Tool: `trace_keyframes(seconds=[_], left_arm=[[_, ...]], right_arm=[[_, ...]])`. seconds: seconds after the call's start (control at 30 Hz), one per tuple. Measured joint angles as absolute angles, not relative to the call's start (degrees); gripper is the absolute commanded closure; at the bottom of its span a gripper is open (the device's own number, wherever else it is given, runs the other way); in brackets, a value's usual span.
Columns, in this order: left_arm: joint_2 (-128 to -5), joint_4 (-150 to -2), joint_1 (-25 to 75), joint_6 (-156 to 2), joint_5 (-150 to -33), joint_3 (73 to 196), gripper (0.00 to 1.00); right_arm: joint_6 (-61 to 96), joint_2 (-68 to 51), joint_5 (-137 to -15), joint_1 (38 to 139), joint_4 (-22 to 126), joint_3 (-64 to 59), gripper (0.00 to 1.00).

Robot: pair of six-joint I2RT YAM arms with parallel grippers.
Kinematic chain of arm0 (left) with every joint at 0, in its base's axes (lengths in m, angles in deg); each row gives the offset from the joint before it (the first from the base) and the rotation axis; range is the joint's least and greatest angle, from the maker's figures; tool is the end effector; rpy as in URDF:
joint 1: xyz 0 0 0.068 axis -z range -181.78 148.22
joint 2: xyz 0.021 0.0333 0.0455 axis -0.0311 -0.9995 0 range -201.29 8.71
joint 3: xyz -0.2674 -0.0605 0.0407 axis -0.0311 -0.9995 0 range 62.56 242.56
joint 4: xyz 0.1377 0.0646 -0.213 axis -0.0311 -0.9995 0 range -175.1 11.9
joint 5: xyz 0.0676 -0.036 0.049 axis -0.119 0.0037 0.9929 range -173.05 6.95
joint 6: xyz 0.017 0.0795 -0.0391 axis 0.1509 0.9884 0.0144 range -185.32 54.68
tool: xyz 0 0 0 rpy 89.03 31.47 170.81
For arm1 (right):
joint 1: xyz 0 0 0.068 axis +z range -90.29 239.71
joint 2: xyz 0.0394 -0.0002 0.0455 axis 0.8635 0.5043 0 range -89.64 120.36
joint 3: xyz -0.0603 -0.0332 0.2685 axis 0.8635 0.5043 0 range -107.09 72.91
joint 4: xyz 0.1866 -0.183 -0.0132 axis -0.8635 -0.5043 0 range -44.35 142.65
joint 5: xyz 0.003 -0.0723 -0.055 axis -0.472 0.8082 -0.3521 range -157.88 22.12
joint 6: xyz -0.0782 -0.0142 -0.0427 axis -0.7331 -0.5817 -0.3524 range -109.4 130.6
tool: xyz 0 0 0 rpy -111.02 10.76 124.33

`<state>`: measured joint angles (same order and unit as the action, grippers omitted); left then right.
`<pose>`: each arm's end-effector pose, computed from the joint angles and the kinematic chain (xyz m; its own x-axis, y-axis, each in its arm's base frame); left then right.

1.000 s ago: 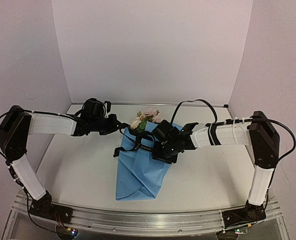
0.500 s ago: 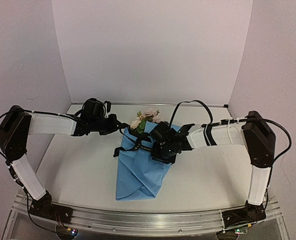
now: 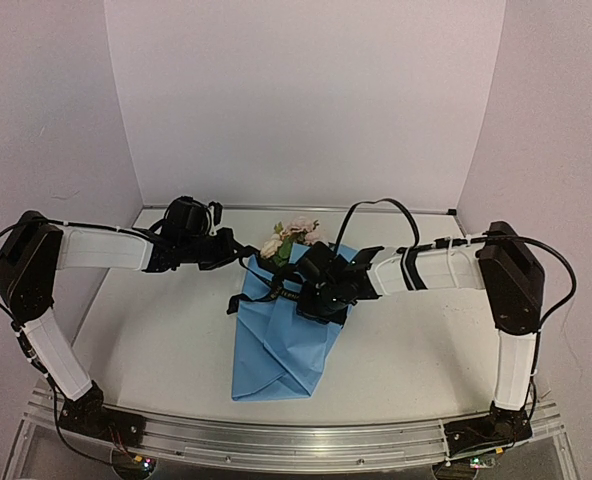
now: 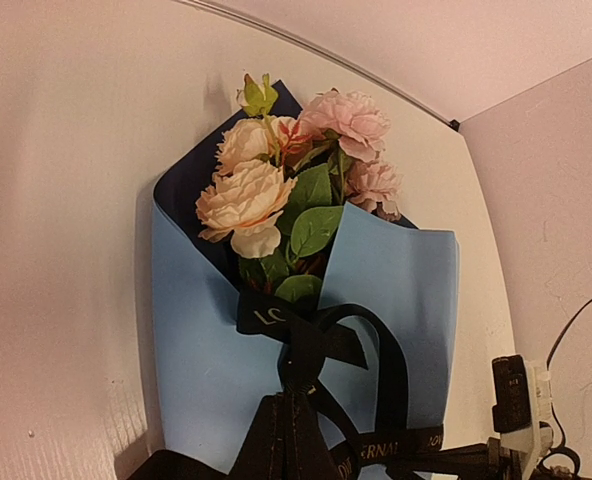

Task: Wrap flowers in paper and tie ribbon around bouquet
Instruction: Cross the ribbon over the folded bouquet, then tie the ribbon around the folded bouquet.

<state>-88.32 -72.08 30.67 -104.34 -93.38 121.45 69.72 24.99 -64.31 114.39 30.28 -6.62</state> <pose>0.3405 -0.2335 0.1942 -0.7615 -0.2499 -0.5980 0.2272 0.7612 -0.6074 0.2642 0.3644 0.1354 -0.9324 0.1658 -0.3210 0.0105 0.9006 0.4345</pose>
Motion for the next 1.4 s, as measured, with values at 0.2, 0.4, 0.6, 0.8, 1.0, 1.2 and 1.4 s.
trace_keyframes(seconds=[0.2,0.4,0.6,0.8,1.0,1.2,1.4], left_arm=[[-88.3,-72.1,30.7,-104.4,-92.5,121.5,1.0],[-88.3,-72.6,30.7,-104.7,-91.1,121.5,1.0],[-89.3,-73.1,30.7,-105.5,-89.4,122.6,1.0],[-90.1,-74.2,30.7,-105.9,-86.9,123.4,1.0],[-90.1,-75.5,30.4,-105.9,-84.6,123.5,1.0],[-90.1,-75.7,29.9,-105.9,-82.7,123.5,1.0],[-90.1,-75.7,29.7,-105.9,-81.7,123.4,1.0]], right_arm=[[67.1,24.3,-66.1,114.4,30.1,-6.1,1.0],[63.3,18.9,-70.2,115.4,28.8,-2.6,1.0],[59.7,9.9,-72.2,116.9,25.3,1.0,1.0],[56.7,4.4,-73.3,117.8,21.7,2.8,1.0],[55.9,0.0,-70.9,118.3,16.2,5.8,1.0],[55.9,-5.8,-65.4,117.8,10.7,6.1,1.0],[56.1,-8.0,-61.3,113.1,7.2,7.6,1.0]])
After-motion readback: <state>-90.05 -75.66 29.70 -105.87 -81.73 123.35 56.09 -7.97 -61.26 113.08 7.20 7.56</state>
